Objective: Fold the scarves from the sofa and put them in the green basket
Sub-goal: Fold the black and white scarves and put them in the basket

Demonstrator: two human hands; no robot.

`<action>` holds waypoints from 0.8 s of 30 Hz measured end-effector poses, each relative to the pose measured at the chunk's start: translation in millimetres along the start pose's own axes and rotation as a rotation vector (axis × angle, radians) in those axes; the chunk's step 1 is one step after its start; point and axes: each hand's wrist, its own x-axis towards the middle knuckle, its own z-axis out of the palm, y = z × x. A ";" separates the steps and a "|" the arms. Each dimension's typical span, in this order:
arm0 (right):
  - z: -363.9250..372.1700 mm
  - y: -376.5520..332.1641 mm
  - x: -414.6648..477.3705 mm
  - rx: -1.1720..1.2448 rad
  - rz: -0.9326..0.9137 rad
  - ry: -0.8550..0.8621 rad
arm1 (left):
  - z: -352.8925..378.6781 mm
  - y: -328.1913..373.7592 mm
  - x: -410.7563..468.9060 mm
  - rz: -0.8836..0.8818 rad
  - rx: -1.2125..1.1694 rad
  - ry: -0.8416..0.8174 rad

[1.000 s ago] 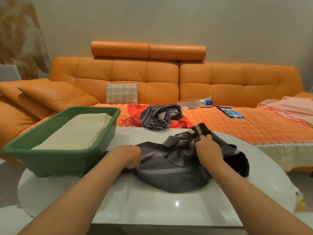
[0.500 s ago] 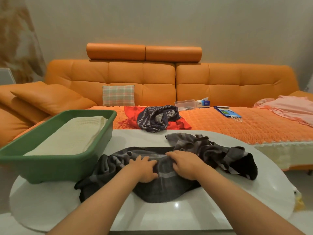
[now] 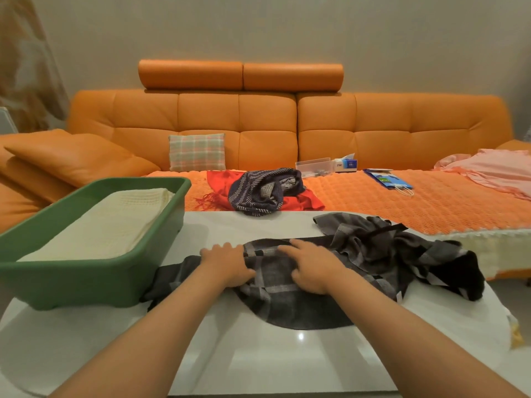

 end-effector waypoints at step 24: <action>-6.7 -34.4 73.1 0.135 0.185 0.242 | -42.9 -62.7 10.9 0.066 0.085 0.554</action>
